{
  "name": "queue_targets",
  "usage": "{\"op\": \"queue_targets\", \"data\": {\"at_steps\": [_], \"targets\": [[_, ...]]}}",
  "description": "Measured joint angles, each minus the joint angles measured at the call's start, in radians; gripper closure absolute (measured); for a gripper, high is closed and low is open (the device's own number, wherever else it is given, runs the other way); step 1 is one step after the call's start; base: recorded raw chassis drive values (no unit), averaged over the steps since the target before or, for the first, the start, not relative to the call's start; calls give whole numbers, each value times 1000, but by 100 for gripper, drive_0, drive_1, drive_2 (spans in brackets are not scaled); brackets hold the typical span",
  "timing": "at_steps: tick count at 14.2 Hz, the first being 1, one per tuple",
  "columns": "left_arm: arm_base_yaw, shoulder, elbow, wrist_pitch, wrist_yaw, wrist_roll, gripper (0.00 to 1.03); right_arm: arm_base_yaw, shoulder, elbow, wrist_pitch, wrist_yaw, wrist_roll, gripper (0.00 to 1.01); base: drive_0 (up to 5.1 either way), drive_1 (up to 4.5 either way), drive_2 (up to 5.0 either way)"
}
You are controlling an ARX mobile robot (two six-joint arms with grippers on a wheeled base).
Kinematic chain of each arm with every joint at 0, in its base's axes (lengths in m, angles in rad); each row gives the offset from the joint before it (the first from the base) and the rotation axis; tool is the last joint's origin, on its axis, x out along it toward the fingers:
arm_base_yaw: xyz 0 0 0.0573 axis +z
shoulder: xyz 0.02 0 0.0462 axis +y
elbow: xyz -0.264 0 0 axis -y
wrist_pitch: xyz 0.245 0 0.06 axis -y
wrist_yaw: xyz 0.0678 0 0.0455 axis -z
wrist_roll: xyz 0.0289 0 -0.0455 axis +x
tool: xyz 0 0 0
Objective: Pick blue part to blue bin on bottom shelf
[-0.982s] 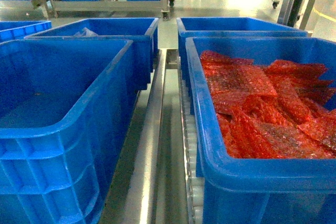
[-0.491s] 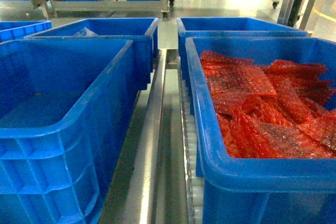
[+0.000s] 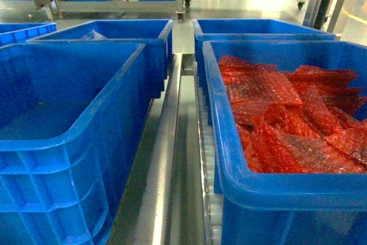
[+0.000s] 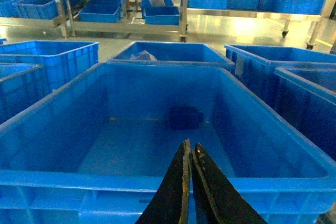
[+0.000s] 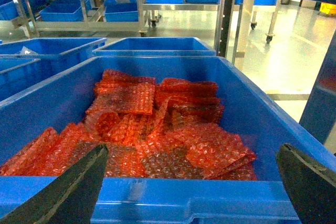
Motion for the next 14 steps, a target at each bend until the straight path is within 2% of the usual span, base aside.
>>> {"op": "queue_targets", "data": {"at_steps": [7, 8, 9, 11, 12, 14], "targets": [[0, -47, 0, -48, 0, 0, 101, 0, 0, 0, 0, 0, 0, 3, 0, 0, 0], [0, -79, 0, -81, 0, 0, 101, 0, 0, 0, 0, 0, 0, 3, 0, 0, 0], [0, -219, 1, -278, 3, 0, 101, 0, 0, 0, -1, 0, 0, 3, 0, 0, 0], [0, -268, 1, -285, 0, 2, 101, 0, 0, 0, 0, 0, 0, 3, 0, 0, 0], [0, -268, 1, -286, 0, 2, 85, 0, 0, 0, 0, 0, 0, 3, 0, 0, 0], [0, -268, 1, -286, 0, 2, 59, 0, 0, 0, 1, 0, 0, 3, 0, 0, 0]]}}
